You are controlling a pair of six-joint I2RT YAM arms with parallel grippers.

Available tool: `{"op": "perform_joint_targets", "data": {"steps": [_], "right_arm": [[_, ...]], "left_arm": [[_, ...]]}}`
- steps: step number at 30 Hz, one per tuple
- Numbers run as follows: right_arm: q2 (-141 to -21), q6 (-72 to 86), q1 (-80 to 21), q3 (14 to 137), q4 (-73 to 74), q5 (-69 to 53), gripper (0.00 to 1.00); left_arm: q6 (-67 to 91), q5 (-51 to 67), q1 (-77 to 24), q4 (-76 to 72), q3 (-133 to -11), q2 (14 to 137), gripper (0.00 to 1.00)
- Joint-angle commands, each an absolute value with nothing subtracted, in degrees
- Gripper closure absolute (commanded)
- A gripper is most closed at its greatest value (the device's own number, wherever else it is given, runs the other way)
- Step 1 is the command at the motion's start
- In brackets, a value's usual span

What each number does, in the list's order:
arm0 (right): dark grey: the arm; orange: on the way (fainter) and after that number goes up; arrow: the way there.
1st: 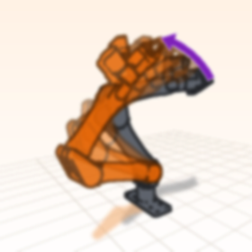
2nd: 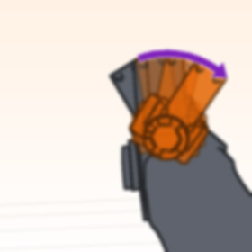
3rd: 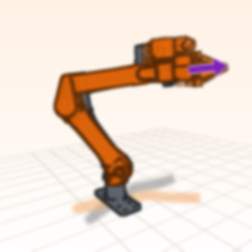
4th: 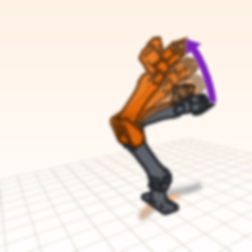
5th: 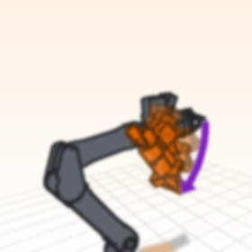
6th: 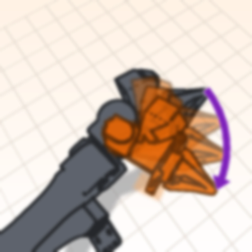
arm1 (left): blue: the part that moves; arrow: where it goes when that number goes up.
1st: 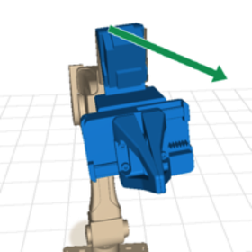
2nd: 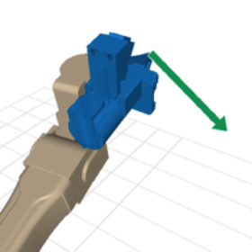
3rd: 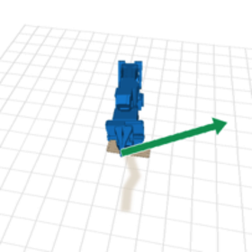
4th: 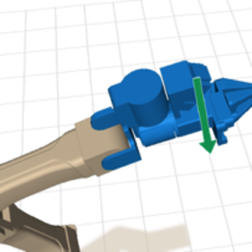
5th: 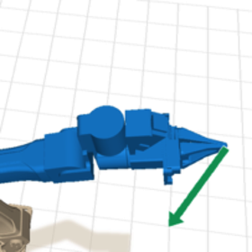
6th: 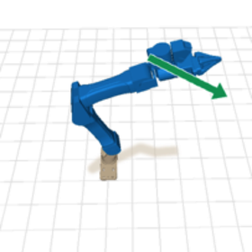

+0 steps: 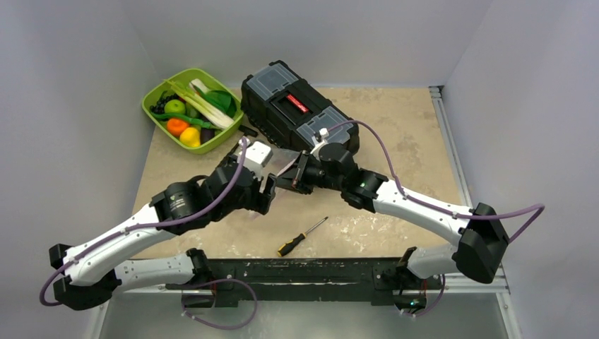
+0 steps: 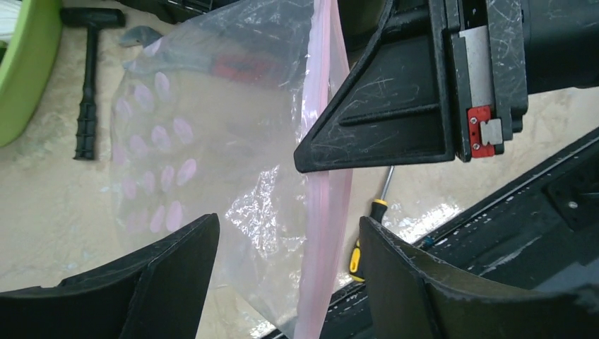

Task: Place the food in the zip-top bag and seal the zipper
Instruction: Open the zipper of the food storage bag at the center of the board.

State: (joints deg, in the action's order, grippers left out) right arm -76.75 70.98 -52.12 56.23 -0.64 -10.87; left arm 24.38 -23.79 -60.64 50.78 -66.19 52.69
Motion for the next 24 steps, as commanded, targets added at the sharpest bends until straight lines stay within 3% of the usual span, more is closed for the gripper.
{"op": "perform_joint_targets", "data": {"steps": [1, 9, 21, 24], "right_arm": [[-76.1, 72.8, -52.6, 58.6, -1.0, -8.4, 1.00], [-75.1, 75.2, -53.0, 57.8, -1.9, -8.3, 1.00], [-73.8, 76.9, -54.7, 57.3, -2.6, -7.1, 1.00], [-73.5, 77.1, -55.1, 56.8, -3.1, -7.0, 1.00]], "left_arm": [[22.0, -31.7, -62.9, 51.8, -70.6, 56.4, 0.31], [22.8, -32.0, -64.1, 51.1, -68.3, 58.5, 0.37], [24.4, -35.6, -64.2, 52.4, -68.6, 61.9, 0.62], [24.6, -35.6, -64.2, 52.5, -68.4, 61.9, 0.74]]}}
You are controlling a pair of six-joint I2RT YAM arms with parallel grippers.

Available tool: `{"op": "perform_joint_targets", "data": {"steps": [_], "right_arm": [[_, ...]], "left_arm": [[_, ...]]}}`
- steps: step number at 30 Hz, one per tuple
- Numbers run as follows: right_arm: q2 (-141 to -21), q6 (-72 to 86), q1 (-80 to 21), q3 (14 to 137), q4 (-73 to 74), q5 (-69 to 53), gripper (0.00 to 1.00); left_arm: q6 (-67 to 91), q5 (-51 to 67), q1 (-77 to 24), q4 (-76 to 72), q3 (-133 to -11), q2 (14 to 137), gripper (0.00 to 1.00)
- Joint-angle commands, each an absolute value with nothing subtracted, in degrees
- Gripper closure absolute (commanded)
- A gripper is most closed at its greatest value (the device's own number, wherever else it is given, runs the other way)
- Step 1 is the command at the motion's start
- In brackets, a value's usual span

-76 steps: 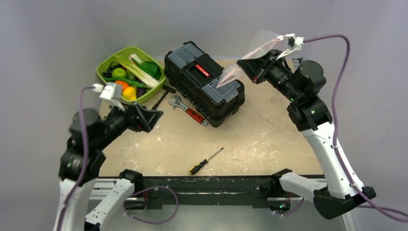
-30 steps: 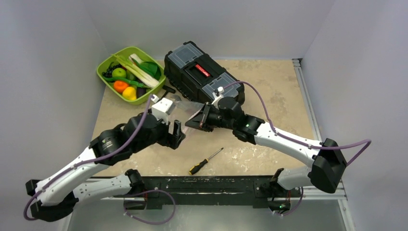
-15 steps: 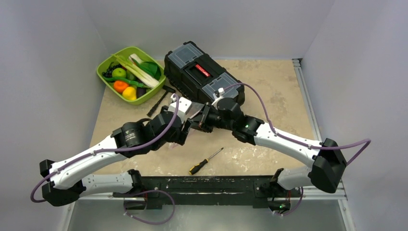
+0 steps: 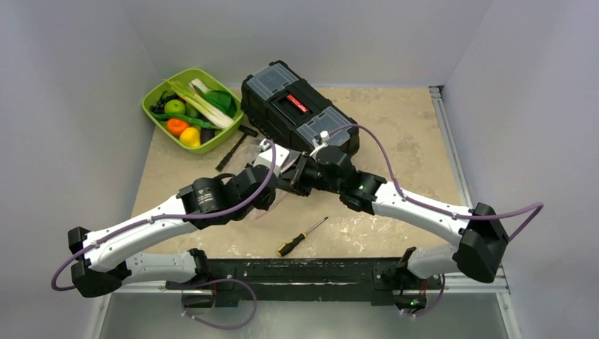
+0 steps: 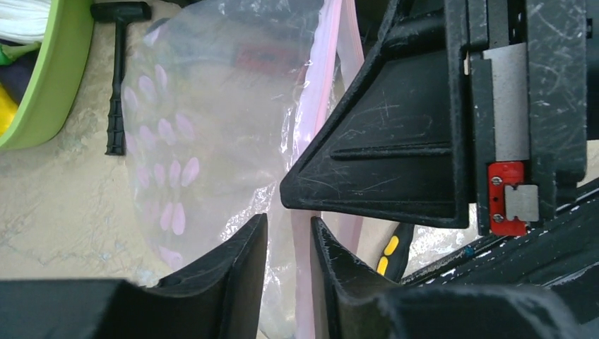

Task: Place the food in the zip-top bag and seal the zipper
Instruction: Open the zipper of the food storage bag at the center of the board.

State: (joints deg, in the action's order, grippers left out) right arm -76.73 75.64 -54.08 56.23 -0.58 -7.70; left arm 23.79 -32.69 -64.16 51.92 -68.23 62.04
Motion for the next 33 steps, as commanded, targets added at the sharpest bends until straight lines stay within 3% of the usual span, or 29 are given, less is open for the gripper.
{"op": "perform_joint_targets", "data": {"steps": [1, 3, 4, 8, 17, 24, 33], "right_arm": [[-73.5, 77.2, -55.3, 56.7, -3.2, -7.1, 1.00], [-73.5, 77.3, -55.4, 56.6, -3.1, -7.1, 1.00], [-73.4, 77.3, -55.4, 56.5, -3.1, -6.9, 1.00], [-72.9, 77.5, -55.4, 55.7, -3.2, -6.0, 1.00], [-74.4, 77.5, -55.5, 56.4, -3.4, -6.3, 1.00], [-75.0, 77.9, -56.0, 56.8, -3.9, -6.9, 1.00], [-75.8, 81.5, -57.7, 57.3, -5.0, -7.4, 1.00]], "left_arm": [[24.8, -35.7, -64.2, 52.7, -68.3, 61.9, 0.78], [25.1, -35.6, -64.2, 52.9, -68.1, 61.9, 0.83], [25.1, -35.1, -64.2, 53.0, -68.1, 61.9, 0.81], [25.3, -31.3, -64.2, 52.7, -67.6, 61.6, 0.50], [27.1, -28.4, -64.2, 51.7, -67.3, 56.9, 0.30], [27.9, -29.3, -64.2, 50.9, -66.8, 52.8, 0.28], [26.8, -34.8, -64.2, 52.1, -65.8, 57.8, 0.40]]}}
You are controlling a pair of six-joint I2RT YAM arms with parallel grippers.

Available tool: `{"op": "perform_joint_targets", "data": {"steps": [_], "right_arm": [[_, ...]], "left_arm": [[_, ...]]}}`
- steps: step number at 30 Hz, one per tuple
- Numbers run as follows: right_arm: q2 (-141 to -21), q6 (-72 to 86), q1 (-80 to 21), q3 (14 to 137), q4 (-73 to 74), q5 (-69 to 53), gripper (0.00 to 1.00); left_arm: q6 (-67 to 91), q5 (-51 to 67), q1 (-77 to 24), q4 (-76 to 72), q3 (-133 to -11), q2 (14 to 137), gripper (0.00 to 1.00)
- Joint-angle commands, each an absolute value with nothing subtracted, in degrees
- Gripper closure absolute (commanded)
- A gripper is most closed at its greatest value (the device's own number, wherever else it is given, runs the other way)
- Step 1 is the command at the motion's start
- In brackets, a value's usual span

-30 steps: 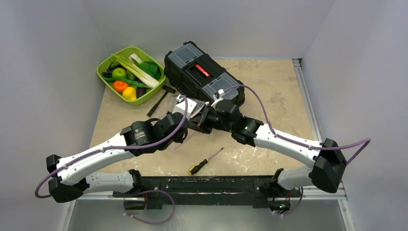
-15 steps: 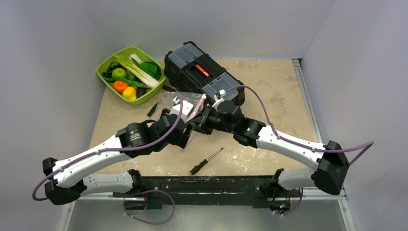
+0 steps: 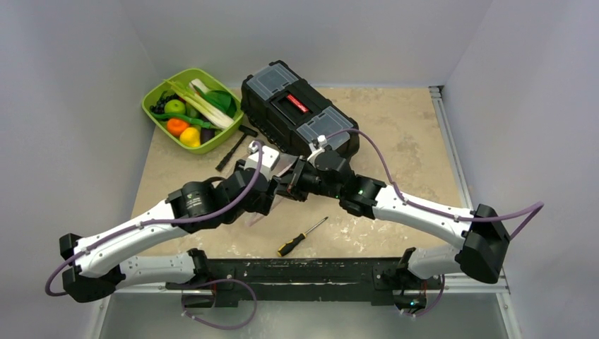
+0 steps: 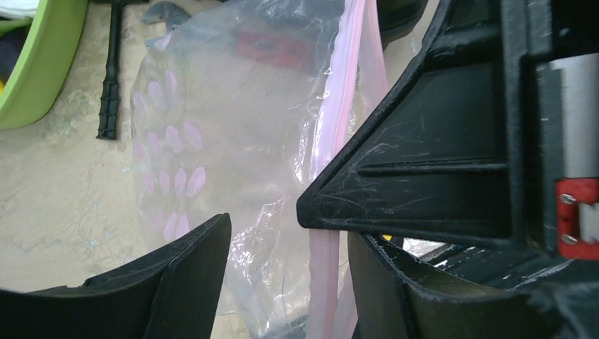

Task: Place the food in the zip-top bag and seal the zipper
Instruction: Open the zipper of the food storage bag at the center of the board.

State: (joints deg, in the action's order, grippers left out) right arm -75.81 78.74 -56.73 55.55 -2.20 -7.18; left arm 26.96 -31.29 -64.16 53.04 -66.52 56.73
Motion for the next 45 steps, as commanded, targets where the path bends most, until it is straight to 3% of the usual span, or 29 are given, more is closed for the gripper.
{"op": "perform_joint_targets", "data": {"steps": [1, 7, 11, 15, 16, 18, 19, 20, 23, 26, 32, 37, 43, 45], "right_arm": [[-75.9, 82.0, -57.9, 57.0, -5.4, -7.3, 1.00], [-75.5, 83.9, -58.4, 56.2, -7.0, -6.5, 1.00], [-76.0, 83.0, -58.9, 57.1, -7.0, -6.7, 1.00], [-75.5, 78.5, -59.2, 55.9, -6.3, -7.0, 1.00], [-75.0, 76.2, -59.2, 55.7, -5.4, -6.6, 0.95], [-73.7, 69.8, -59.2, 55.8, -3.1, -6.1, 0.67], [-73.1, 66.3, -59.2, 56.6, 0.2, -5.4, 0.48], [-72.4, 63.0, -59.2, 57.6, 3.6, -4.5, 0.39], [-69.6, 54.7, -59.2, 59.7, 12.8, -2.2, 0.26], [-64.6, 52.0, -59.2, 58.4, 17.0, 0.8, 0.05], [-58.6, 52.9, -59.2, 54.4, 12.6, 4.0, 0.05], [-61.7, 54.3, -59.3, 55.7, 7.2, 3.7, 0.07], [-70.0, 54.0, -61.4, 63.9, 12.4, 9.9, 0.23], [-72.6, 53.8, -63.9, 67.6, 15.4, 14.2, 0.24]], "left_arm": [[26.8, -35.0, -64.2, 52.1, -65.7, 58.0, 0.41], [27.1, -34.5, -64.2, 52.6, -65.1, 58.6, 0.40], [27.7, -36.1, -64.1, 53.5, -65.1, 58.3, 0.63], [28.3, -37.3, -64.2, 54.0, -65.7, 57.2, 0.94], [28.6, -37.5, -64.2, 54.4, -65.8, 57.0, 0.97], [29.1, -38.1, -64.1, 54.9, -65.8, 56.4, 1.00], [29.5, -38.4, -64.1, 55.2, -65.8, 56.1, 1.00], [30.1, -38.6, -64.1, 55.6, -65.8, 55.7, 1.00], [32.9, -40.1, -64.1, 57.3, -65.6, 54.6, 1.00], [36.4, -41.8, -64.1, 58.9, -65.9, 53.6, 1.00], [41.0, -41.8, -64.1, 59.8, -67.1, 52.1, 1.00], [43.6, -40.7, -64.0, 59.9, -68.2, 50.8, 1.00], [45.7, -39.4, -64.1, 60.8, -69.8, 50.2, 1.00], [46.1, -39.0, -64.1, 61.1, -70.5, 50.3, 1.00]]}}
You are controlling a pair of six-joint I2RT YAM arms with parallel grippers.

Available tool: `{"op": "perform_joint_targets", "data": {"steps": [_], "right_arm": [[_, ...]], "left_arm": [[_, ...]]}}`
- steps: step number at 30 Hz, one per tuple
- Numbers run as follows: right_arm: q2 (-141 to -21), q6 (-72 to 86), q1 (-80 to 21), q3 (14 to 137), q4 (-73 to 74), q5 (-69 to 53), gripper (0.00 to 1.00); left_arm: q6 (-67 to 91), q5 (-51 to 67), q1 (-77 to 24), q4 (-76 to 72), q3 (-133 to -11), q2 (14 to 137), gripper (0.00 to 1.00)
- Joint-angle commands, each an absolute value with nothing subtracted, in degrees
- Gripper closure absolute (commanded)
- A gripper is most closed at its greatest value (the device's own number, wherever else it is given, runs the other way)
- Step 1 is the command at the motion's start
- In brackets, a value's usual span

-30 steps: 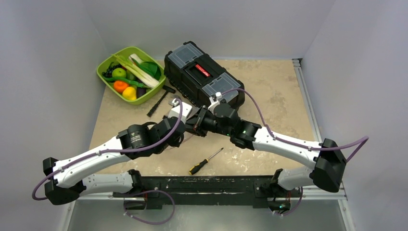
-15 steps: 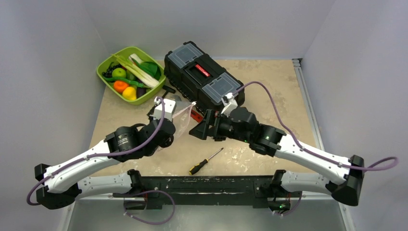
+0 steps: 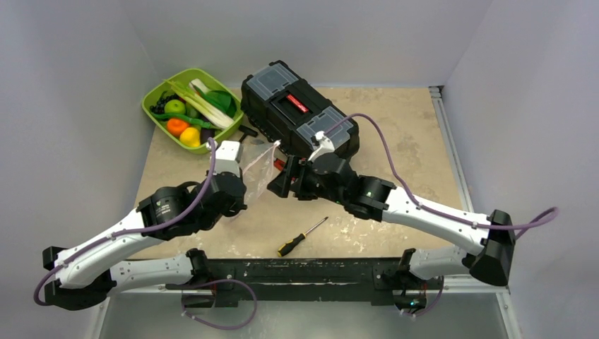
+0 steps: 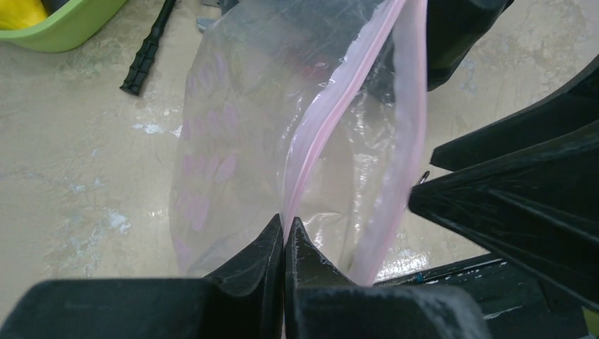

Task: Place the food in the zip-top bag and seal the zipper
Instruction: Open the zipper of the food storage bag at the center of the board.

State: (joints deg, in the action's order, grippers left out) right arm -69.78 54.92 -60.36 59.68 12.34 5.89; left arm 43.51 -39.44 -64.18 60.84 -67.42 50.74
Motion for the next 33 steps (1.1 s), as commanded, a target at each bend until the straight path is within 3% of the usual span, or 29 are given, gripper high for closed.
{"op": "perform_joint_targets", "data": {"steps": [1, 7, 15, 28, 33], "right_arm": [[-73.6, 53.5, -65.1, 69.0, 16.3, 16.0, 0.25], [-76.6, 53.2, -69.4, 73.3, 19.1, 23.8, 0.33], [-74.3, 52.2, -69.8, 76.2, 23.8, 30.0, 0.32], [-75.7, 50.3, -70.3, 80.0, 24.2, 29.3, 0.33], [-81.2, 50.3, -70.9, 82.2, 26.9, 30.8, 0.40]], "left_arm": [[46.3, -38.8, -64.1, 61.1, -70.8, 50.4, 1.00], [46.9, -37.5, -64.1, 60.7, -71.7, 50.7, 1.00], [47.5, -36.6, -64.1, 60.4, -72.6, 50.5, 1.00], [47.6, -35.6, -64.0, 60.1, -73.4, 50.7, 1.00], [47.6, -34.6, -64.0, 58.5, -73.9, 50.7, 1.00]]}}
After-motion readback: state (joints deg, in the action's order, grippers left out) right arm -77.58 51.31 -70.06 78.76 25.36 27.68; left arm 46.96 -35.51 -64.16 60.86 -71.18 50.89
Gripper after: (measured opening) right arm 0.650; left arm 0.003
